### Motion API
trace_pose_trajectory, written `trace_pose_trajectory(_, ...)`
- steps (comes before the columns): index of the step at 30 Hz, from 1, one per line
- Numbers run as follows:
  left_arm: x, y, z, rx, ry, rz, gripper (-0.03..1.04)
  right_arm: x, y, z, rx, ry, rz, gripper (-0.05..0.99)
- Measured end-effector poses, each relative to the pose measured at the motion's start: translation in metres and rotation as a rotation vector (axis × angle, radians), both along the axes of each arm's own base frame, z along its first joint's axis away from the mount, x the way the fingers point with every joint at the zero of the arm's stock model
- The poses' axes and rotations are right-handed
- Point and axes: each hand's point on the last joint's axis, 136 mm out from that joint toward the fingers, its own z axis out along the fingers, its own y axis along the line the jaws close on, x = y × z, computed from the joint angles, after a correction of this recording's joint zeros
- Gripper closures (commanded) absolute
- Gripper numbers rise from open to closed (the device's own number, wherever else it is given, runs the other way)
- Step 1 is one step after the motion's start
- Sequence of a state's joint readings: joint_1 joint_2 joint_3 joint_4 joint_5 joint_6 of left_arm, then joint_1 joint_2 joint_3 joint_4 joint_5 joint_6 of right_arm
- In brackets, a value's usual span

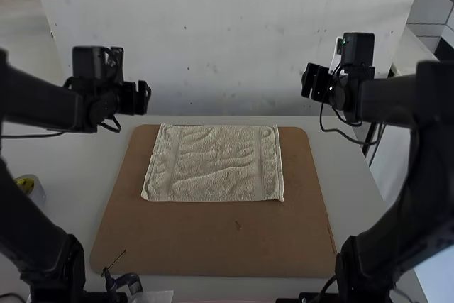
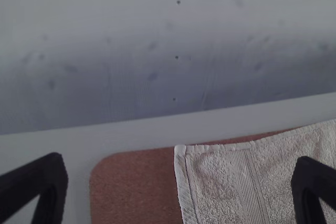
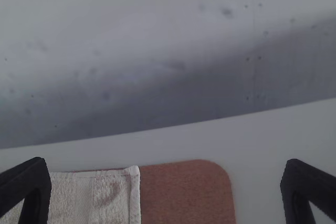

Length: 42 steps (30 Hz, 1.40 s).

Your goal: Fold the towel.

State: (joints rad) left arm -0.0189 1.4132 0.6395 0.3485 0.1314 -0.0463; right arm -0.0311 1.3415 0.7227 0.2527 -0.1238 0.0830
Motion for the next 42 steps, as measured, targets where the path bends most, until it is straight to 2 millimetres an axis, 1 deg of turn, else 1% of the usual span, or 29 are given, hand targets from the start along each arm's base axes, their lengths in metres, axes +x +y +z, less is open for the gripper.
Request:
trace_pose_trajectory(3, 0.009, -0.003, -0.014, -0.011, 0.04, -0.012, 0.07, 0.012, 0.001, -0.012, 0.013, 0.033, 0.005, -0.03)
trace_pose_trajectory(5, 0.016, -0.005, -0.023, -0.016, 0.07, -0.018, 0.07, 0.021, 0.001, -0.024, 0.025, 0.07, 0.009, -0.03)
trace_pose_trajectory(8, 0.023, -0.006, -0.039, -0.021, 0.14, -0.021, 0.07, 0.035, 0.005, -0.046, 0.059, 0.147, 0.022, -0.02)
trace_pose_trajectory(11, 0.029, -0.006, -0.05, -0.021, 0.181, -0.021, 0.07, 0.047, 0.012, -0.07, 0.109, 0.221, 0.043, -0.02)
trace_pose_trajectory(17, 0.027, -0.004, -0.057, -0.024, 0.214, -0.018, 0.07, 0.066, 0.029, -0.116, 0.19, 0.352, 0.083, 0.0)
trace_pose_trajectory(19, 0.025, 0.001, -0.059, -0.025, 0.229, -0.007, 0.07, 0.068, 0.041, -0.132, 0.208, 0.398, 0.108, 0.0)
trace_pose_trajectory(21, 0.023, 0.008, -0.063, -0.03, 0.25, 0.007, 0.07, 0.07, 0.053, -0.142, 0.219, 0.43, 0.134, 0.02)
trace_pose_trajectory(25, 0.018, 0.025, -0.066, -0.04, 0.275, 0.041, 0.07, 0.08, 0.076, -0.149, 0.235, 0.447, 0.185, 0.02)
trace_pose_trajectory(29, 0.017, 0.034, -0.062, -0.044, 0.269, 0.06, 0.07, 0.091, 0.09, -0.152, 0.252, 0.445, 0.212, 0.09)
trace_pose_trajectory(32, 0.017, 0.034, -0.059, -0.044, 0.26, 0.057, 0.07, 0.097, 0.091, -0.162, 0.265, 0.447, 0.213, 0.09)
trace_pose_trajectory(35, 0.016, 0.034, -0.057, -0.044, 0.257, 0.052, 0.07, 0.097, 0.092, -0.175, 0.279, 0.46, 0.209, 0.1)
trace_pose_trajectory(38, 0.016, 0.033, -0.057, -0.046, 0.257, 0.047, 0.07, 0.096, 0.093, -0.188, 0.291, 0.479, 0.202, 0.16)
trace_pose_trajectory(39, 0.016, 0.033, -0.057, -0.047, 0.258, 0.046, 0.07, 0.096, 0.093, -0.191, 0.296, 0.484, 0.199, 0.22)
trace_pose_trajectory(40, 0.016, 0.033, -0.057, -0.048, 0.257, 0.045, 0.07, 0.096, 0.093, -0.194, 0.301, 0.487, 0.198, 0.25)
trace_pose_trajectory(42, 0.016, 0.033, -0.057, -0.049, 0.257, 0.045, 0.07, 0.099, 0.094, -0.195, 0.308, 0.485, 0.194, 0.25)
